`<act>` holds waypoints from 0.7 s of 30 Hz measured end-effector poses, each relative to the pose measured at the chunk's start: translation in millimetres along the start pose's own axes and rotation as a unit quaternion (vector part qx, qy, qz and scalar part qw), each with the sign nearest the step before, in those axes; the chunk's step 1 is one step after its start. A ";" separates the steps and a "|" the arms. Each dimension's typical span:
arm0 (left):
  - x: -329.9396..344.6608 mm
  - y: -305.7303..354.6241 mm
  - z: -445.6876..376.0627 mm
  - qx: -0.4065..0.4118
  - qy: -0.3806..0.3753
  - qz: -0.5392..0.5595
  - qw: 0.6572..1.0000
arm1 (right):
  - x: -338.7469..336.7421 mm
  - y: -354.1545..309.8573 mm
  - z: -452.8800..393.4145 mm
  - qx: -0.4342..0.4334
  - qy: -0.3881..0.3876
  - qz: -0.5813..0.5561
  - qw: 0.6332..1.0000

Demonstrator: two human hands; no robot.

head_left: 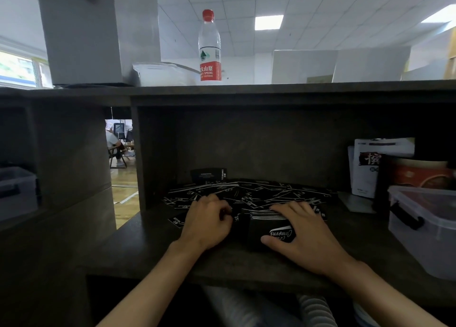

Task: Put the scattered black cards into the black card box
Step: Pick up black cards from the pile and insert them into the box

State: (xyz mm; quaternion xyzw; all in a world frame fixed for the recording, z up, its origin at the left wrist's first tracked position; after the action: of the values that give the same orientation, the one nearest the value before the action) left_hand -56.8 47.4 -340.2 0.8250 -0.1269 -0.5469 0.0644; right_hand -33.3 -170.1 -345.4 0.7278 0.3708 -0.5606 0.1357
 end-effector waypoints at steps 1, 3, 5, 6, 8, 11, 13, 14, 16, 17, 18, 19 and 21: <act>1.9 2.2 -1.0 0.016 -0.028 0.093 0.995 | 0.2 0.2 0.2 0.000 0.001 0.001 1.000; 9.3 7.6 -0.9 0.042 -0.112 0.283 0.951 | 0.0 0.3 0.5 0.000 0.002 0.002 1.000; 10.6 7.4 1.2 0.042 -0.147 0.356 0.922 | -0.2 0.4 0.4 0.001 -0.001 0.002 1.000; 10.7 5.9 2.2 0.038 -0.153 0.370 0.915 | -0.2 0.8 0.2 0.001 -0.002 0.002 1.000; 10.9 4.2 5.3 0.025 -0.161 0.388 0.907 | 0.3 1.1 0.1 0.001 -0.004 0.000 1.000; 10.2 7.1 8.1 0.029 -0.163 0.402 0.900 | 0.9 1.7 0.2 0.000 -0.002 -0.005 1.000; 8.9 10.2 9.1 0.035 -0.168 0.414 0.894 | 0.9 1.4 -0.1 0.000 0.000 -0.003 1.000; 8.3 10.8 9.7 0.034 -0.170 0.423 0.889 | 0.6 1.3 -0.2 0.000 0.003 -0.003 1.000; 8.3 9.4 9.5 0.028 -0.170 0.440 0.881 | 0.4 1.2 -0.3 0.000 0.004 -0.006 1.000; 9.1 7.6 9.1 0.025 -0.168 0.447 0.878 | 0.6 1.0 -0.3 0.000 0.002 -0.007 1.000; 10.2 5.4 8.3 0.021 -0.166 0.455 0.875 | 0.8 0.9 -0.1 -0.002 0.002 -0.009 1.000; 11.4 3.5 7.5 0.018 -0.163 0.466 0.869 | 0.8 0.7 0.2 -0.005 0.003 -0.011 1.000; 13.7 0.4 5.6 0.013 -0.163 0.489 0.857 | 0.3 0.4 0.7 -0.012 0.007 -0.015 1.000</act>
State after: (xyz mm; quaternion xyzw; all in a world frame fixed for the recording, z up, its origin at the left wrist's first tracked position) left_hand -56.8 43.4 -354.4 0.5561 -0.5297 -0.5703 0.2914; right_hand -33.5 -170.6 -346.0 0.7241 0.3893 -0.5535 0.1331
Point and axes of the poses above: each hand's wrist, its own z-axis away from the middle knuckle, its own x-axis out of the palm, y = z × x, the point moved 6 cm from there along -z, towards the middle knuckle, and after that the axes turned 14 degrees about -y, right-handed, at the moved point
